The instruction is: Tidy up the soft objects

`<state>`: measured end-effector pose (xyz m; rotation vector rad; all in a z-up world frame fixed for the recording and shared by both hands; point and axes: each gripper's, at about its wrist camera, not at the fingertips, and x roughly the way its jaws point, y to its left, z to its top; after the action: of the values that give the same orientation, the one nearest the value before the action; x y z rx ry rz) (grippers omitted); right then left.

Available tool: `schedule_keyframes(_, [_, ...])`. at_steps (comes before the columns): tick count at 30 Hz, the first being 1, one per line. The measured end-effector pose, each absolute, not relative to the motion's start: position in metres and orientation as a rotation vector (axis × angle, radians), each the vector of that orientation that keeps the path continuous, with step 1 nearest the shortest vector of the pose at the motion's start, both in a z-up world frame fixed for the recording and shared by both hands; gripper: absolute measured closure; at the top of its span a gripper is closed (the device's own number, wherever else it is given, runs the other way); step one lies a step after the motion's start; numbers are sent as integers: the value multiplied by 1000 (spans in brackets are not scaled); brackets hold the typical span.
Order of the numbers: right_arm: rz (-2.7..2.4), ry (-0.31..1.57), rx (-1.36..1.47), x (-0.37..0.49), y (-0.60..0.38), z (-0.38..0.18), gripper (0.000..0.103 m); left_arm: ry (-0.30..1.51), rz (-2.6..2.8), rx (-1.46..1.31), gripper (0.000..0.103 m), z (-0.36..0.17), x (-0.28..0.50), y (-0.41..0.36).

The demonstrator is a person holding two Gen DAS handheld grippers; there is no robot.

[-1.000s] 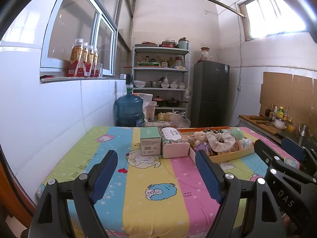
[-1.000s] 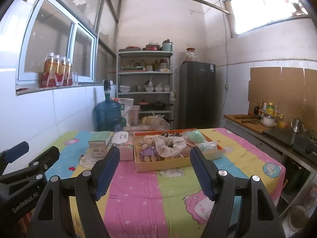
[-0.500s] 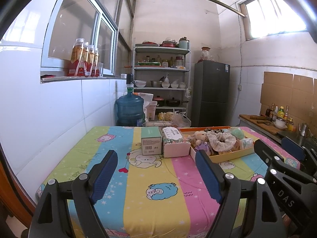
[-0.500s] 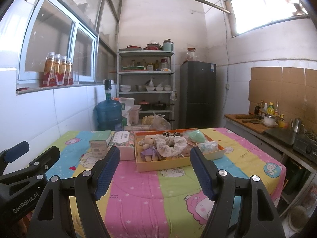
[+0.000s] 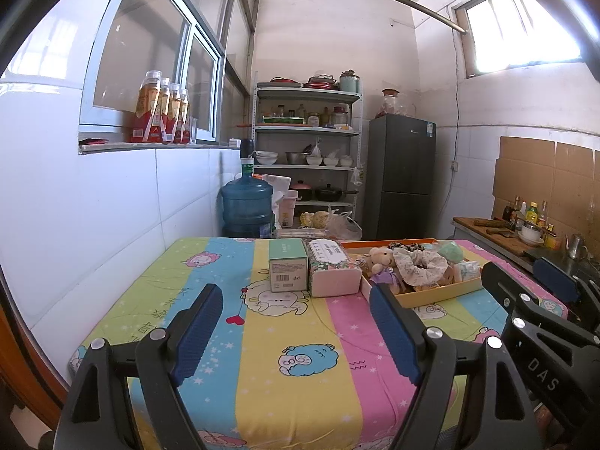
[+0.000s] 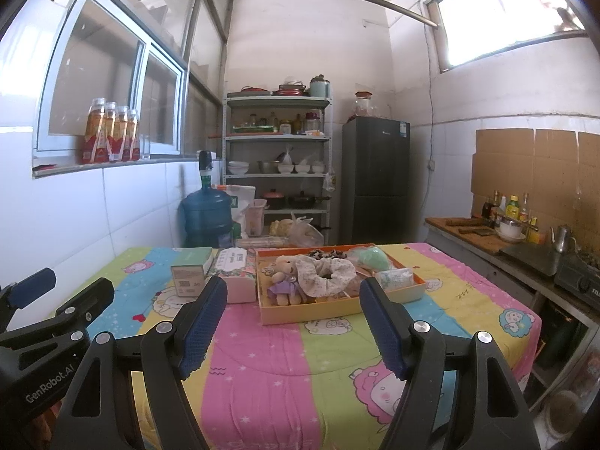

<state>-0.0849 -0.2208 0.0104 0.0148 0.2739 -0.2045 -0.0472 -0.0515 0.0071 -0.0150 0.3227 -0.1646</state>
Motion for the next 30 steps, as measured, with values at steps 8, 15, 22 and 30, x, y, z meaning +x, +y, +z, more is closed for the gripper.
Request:
schedule_keyframes(8, [-203,272,12,-84,-219,11,28,323,-162,-16,23,6,-49,-49])
schedule_keyframes(15, [-202,272,12,-84,-219,11,28,323,-162,-17,23,6,-48,-49])
schedule_keyframes(22, [-201,272,11,-84,-219,11,28,323,-162,-16,23,6,-48,-49])
schedule_keyframes(30, [-200,271,10,-85,-218,10,28,324,-161,-16,23,5,-50,-48])
